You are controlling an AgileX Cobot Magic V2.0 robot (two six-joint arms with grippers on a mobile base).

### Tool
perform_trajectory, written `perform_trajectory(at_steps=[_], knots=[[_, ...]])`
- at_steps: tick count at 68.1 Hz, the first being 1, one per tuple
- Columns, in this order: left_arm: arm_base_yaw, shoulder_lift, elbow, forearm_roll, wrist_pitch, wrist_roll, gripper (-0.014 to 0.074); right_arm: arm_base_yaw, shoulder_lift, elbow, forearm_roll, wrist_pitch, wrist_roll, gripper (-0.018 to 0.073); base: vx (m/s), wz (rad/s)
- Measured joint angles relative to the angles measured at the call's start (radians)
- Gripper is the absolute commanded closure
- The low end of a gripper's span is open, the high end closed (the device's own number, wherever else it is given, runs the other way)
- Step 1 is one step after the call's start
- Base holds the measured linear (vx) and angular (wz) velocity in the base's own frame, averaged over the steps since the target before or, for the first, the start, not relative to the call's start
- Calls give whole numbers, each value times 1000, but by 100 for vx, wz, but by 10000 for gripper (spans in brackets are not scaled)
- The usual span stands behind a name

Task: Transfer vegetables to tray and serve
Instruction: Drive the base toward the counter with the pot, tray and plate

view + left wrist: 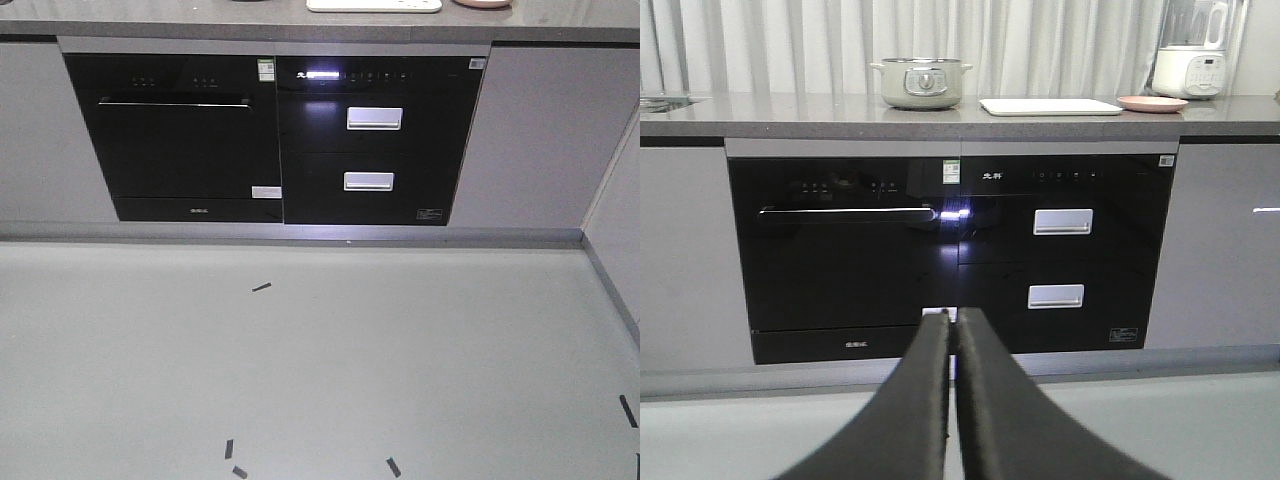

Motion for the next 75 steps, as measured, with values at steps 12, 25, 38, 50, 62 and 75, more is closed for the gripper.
perform_trajectory(at_steps=[12, 25, 38, 50, 62, 75], knots=[[0, 0, 0, 0, 0, 0, 603, 0, 0, 0, 0, 0, 0, 564, 16, -13], [0, 0, 0, 0, 0, 0, 603, 0, 0, 0, 0, 0, 0, 564, 17, -9], [0, 0, 0, 0, 0, 0, 603, 0, 0, 0, 0, 0, 0, 564, 19, -9], [0, 0, 0, 0, 0, 0, 603, 0, 0, 0, 0, 0, 0, 564, 21, -9], [0, 0, 0, 0, 0, 0, 603, 0, 0, 0, 0, 0, 0, 564, 22, -7], [0, 0, 0, 0, 0, 0, 603, 0, 0, 0, 0, 0, 0, 564, 21, -5]])
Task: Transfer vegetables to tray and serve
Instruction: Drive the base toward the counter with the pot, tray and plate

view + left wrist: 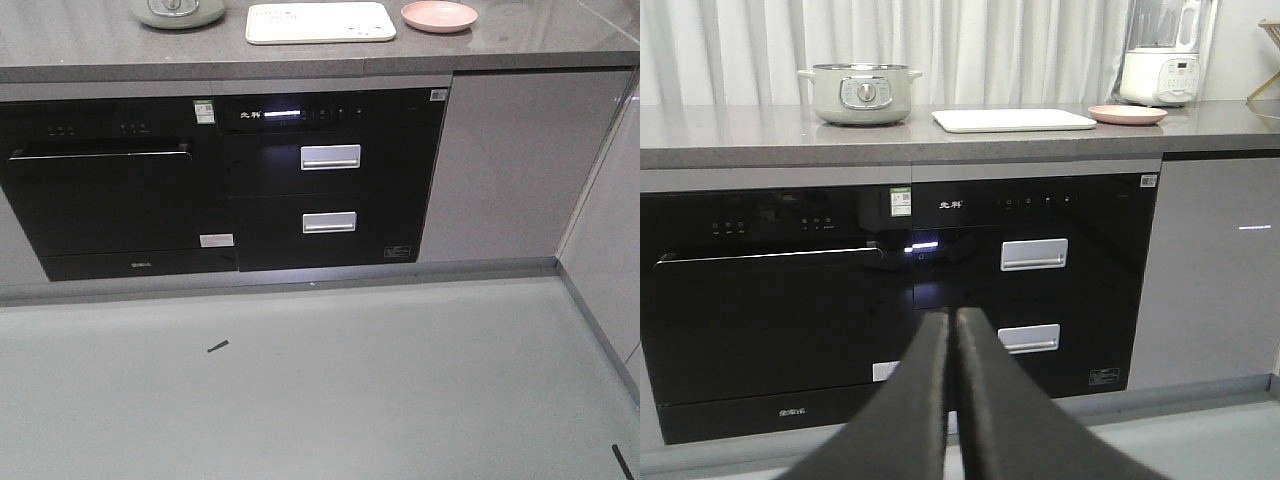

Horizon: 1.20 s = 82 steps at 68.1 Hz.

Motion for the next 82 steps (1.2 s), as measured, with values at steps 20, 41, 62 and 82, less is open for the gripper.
perform_trajectory(at_steps=[20, 41, 62, 82], knots=[[0, 0, 0, 0, 0, 0, 603, 0, 0, 0, 0, 0, 0, 564, 19, -5], [0, 0, 0, 0, 0, 0, 603, 0, 0, 0, 0, 0, 0, 564, 15, -7], [0, 0, 0, 0, 0, 0, 603, 0, 0, 0, 0, 0, 0, 564, 11, -10], [0, 0, 0, 0, 0, 0, 603, 0, 0, 0, 0, 0, 0, 564, 10, -6]])
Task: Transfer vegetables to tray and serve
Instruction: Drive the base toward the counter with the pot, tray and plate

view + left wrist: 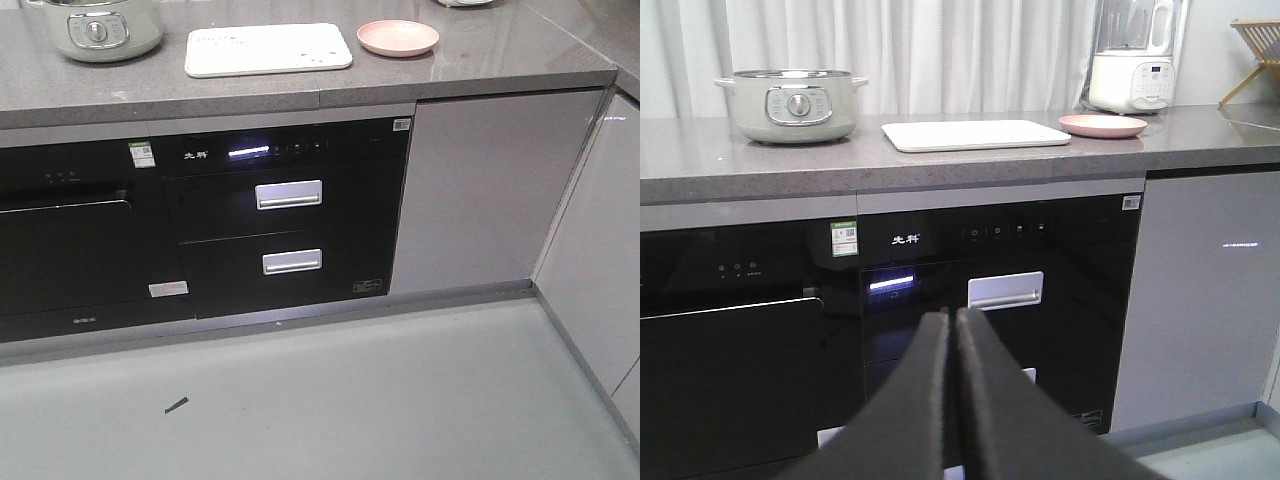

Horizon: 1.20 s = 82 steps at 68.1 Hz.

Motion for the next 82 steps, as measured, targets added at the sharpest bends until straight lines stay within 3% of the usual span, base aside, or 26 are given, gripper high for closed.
perform_trajectory(at_steps=[82], knots=[[0, 0, 0, 0, 0, 0, 603, 0, 0, 0, 0, 0, 0, 564, 14, 1]])
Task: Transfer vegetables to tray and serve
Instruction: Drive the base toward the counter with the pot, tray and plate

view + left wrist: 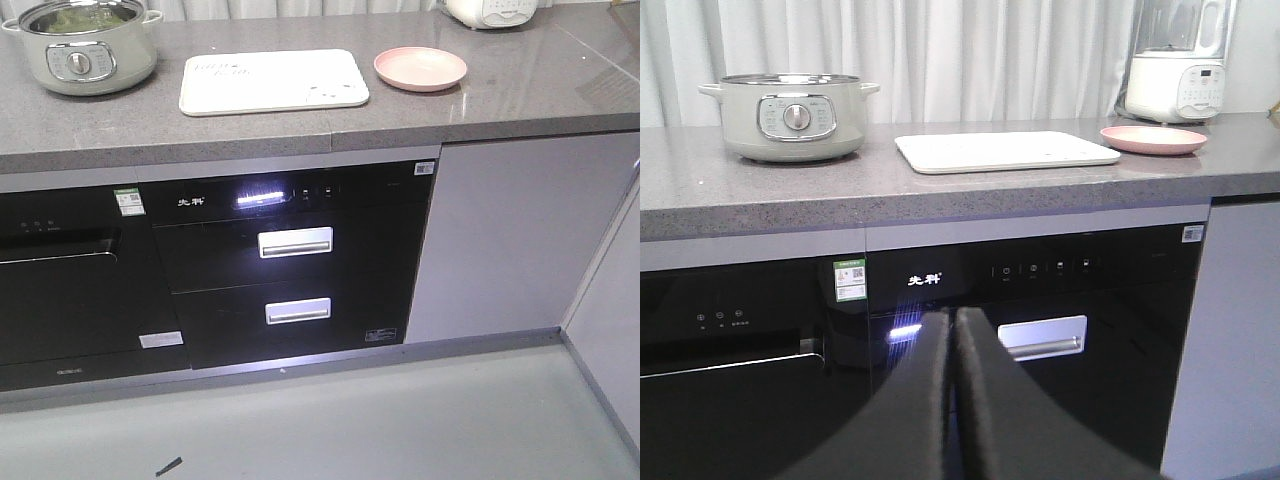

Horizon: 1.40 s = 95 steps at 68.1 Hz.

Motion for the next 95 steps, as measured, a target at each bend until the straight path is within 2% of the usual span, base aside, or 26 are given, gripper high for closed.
perform_trajectory(at_steps=[95], knots=[[0, 0, 0, 0, 0, 0, 603, 0, 0, 0, 0, 0, 0, 564, 16, 3]])
